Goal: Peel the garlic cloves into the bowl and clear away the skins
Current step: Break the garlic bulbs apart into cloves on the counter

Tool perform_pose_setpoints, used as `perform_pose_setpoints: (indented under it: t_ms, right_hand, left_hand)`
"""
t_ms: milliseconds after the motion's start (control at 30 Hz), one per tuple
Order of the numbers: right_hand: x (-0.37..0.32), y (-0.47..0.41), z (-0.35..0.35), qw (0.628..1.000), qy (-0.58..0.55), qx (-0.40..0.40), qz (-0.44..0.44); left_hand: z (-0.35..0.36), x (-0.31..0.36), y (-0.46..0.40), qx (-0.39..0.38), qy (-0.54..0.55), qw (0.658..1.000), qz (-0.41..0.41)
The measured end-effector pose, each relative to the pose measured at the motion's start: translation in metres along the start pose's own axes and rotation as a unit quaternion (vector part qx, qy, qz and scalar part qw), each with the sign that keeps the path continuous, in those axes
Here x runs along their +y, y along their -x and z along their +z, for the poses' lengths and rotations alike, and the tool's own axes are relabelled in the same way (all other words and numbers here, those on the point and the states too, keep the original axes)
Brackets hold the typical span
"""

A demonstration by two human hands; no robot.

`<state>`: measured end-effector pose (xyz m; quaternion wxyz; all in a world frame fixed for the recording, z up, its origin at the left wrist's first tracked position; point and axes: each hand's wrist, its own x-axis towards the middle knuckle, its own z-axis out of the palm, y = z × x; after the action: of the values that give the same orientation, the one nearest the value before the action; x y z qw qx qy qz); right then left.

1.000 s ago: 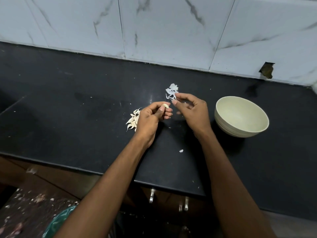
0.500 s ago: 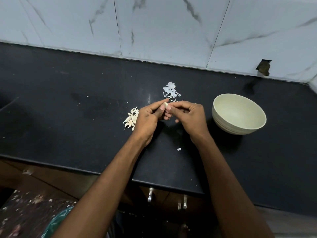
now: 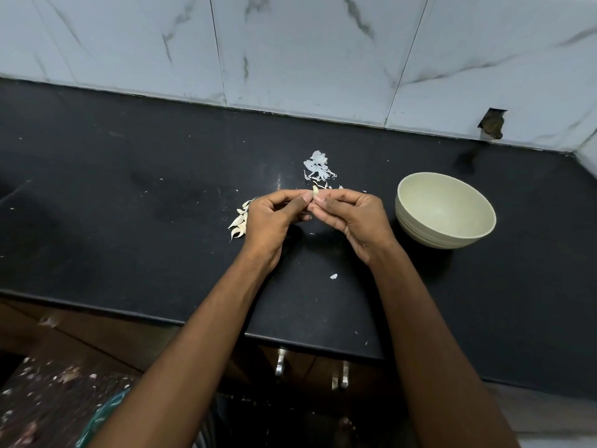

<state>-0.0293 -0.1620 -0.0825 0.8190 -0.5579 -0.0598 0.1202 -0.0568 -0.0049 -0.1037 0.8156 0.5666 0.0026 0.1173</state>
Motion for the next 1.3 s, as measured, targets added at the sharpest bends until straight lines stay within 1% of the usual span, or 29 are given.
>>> perform_pose_setpoints:
  t_ms: [133, 300, 433, 667, 1300]
  right_hand:
    - [0.0001, -0.0006, 0.0000, 1.000, 0.009, -0.001, -0.006]
    - [-0.0006, -0.0003, 0.0000, 1.000, 0.025, -0.012, -0.013]
    - [0.0000, -0.0006, 0.0011, 0.998, 0.063, -0.011, -0.024]
    - [0.0034, -0.0028, 0.0021, 0.988, 0.138, -0.007, -0.072]
    - [0.0040, -0.0030, -0.0010, 0.982, 0.157, -0.034, -0.101]
  left_hand:
    - [-0.0003, 0.0015, 0.0005, -0.002, 0.011, 1.000, -0.012]
    - [-0.0002, 0.0021, 0.0003, 0.005, 0.001, 1.000, -0.006]
    - [-0.0008, 0.0009, -0.0006, 0.021, -0.022, 1.000, 0.006]
    - [-0.0008, -0.0004, -0.0006, 0.038, -0.049, 0.998, 0.021]
    - [-0.0008, 0.0026, 0.0009, 0.035, -0.041, 0.998, 0.008]
